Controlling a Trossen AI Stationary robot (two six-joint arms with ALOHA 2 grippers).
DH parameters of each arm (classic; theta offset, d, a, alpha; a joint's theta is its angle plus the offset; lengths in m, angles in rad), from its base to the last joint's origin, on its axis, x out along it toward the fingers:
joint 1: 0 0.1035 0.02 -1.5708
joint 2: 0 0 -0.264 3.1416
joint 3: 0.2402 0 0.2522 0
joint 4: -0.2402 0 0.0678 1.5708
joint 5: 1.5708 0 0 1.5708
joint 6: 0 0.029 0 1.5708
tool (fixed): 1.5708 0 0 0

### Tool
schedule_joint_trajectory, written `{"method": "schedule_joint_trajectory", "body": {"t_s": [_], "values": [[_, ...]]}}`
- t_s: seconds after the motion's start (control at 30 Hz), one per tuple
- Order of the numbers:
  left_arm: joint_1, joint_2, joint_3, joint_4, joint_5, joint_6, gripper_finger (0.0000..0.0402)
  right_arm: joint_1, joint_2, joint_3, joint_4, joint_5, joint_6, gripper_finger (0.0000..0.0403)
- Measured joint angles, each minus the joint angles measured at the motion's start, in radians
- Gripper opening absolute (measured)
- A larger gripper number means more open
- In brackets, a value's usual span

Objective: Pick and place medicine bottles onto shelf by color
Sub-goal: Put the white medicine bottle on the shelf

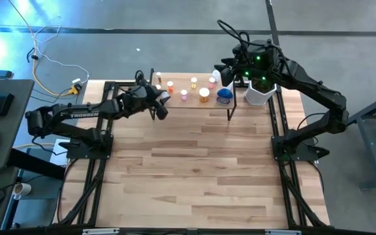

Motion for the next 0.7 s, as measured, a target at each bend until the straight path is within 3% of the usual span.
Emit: {"method": "schedule_joint_trajectory", "body": {"t_s": [0.17,0.7], "values": [[0.036,0.008,0.000,-0.003,0.065,-0.050,0.0138,0.000,0.000,0.000,0.000,0.000,-0.003,0.0201],[0.040,0.024,0.002,-0.003,0.068,-0.055,0.0159,0.000,0.000,0.000,0.000,-0.001,-0.035,0.0201]]}}
